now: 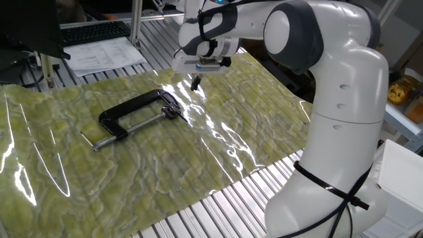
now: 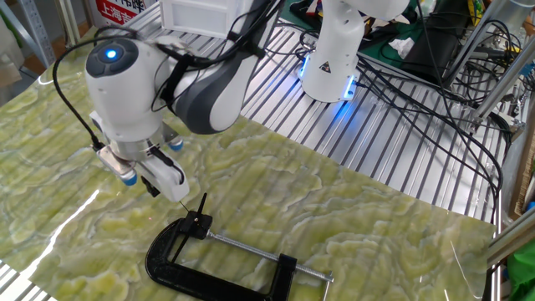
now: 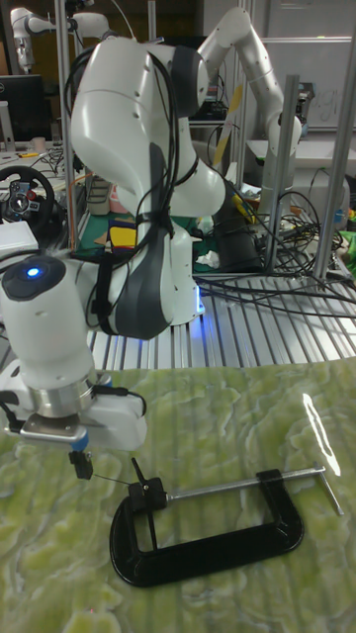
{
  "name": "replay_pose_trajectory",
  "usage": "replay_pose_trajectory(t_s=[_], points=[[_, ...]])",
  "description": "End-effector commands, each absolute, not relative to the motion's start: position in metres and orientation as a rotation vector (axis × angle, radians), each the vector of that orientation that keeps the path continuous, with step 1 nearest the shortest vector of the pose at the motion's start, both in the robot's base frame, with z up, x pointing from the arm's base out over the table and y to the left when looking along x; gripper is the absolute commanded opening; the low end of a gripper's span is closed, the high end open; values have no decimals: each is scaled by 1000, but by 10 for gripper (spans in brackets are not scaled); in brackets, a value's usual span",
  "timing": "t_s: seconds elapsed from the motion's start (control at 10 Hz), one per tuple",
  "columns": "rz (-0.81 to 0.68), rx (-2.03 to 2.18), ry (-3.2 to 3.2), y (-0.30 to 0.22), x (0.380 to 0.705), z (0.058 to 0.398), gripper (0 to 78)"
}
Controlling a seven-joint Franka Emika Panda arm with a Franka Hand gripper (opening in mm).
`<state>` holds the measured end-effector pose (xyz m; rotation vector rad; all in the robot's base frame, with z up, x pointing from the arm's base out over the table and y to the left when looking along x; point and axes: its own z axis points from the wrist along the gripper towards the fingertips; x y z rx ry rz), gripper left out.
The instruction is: Turn the hands of a clock
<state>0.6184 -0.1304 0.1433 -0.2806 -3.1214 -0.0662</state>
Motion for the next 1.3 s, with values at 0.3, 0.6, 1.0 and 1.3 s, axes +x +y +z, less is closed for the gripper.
replay_pose_trajectory(t_s=[0.3, 0.6, 1.0, 1.3], points=[[-87, -388, -3089, -93, 615, 179, 0], [-102, -442, -3040, -64, 607, 194, 0], [-95, -420, -3040, -45, 596, 220, 0], [-94, -397, -3046, -43, 593, 223, 0]])
